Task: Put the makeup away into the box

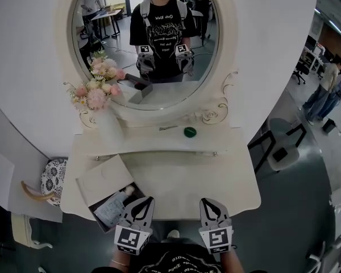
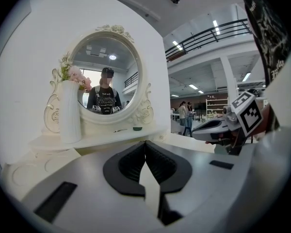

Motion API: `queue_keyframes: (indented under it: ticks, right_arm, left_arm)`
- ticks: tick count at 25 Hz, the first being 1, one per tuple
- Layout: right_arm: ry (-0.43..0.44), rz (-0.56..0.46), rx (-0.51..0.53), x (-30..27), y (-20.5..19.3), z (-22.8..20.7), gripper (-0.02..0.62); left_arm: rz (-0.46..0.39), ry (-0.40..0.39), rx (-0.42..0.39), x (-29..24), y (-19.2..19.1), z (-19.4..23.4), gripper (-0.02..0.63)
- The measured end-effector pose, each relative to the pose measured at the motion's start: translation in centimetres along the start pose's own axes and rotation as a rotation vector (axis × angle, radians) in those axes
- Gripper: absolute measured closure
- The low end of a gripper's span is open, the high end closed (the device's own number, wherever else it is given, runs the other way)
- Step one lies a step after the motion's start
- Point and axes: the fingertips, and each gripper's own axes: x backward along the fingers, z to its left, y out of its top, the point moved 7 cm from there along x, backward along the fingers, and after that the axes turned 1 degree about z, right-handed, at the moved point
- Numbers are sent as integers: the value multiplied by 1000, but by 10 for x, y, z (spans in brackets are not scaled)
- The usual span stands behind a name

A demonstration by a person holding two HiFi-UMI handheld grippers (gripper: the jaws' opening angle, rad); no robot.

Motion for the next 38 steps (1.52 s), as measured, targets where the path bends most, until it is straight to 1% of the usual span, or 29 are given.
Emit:
queue_keyframes:
  ticks: [14, 16, 19, 21, 25, 30, 34, 38]
  right_arm:
    - [-20, 7, -22, -32, 15, -12, 584]
    - [-11, 24, -22, -39, 17, -13, 584]
    - [30, 64, -9, -51, 18, -10, 584]
    - [37, 73, -9, -57, 20, -9, 584]
    - [28, 75, -24, -68, 26, -12, 583]
    - [5, 79, -50, -81, 33, -20, 583]
    - [-14, 80, -67, -90, 39, -27, 583]
    - [-16, 82, -69, -102, 45, -31, 581]
  left_arm:
    - [3, -13, 13, -20, 5, 28, 591]
    - [-2, -18, 14, -25, 6, 33, 591]
    - [3, -18, 25, -30, 8, 40, 591]
    - [11, -19, 24, -34, 9, 44, 591]
    - [0, -47, 15, -40, 8, 50, 591]
    - [1, -56, 20, -46, 9, 60, 591]
    - [7, -66, 30, -51, 8, 68, 591]
    - [10, -75, 46, -57, 8, 73, 591]
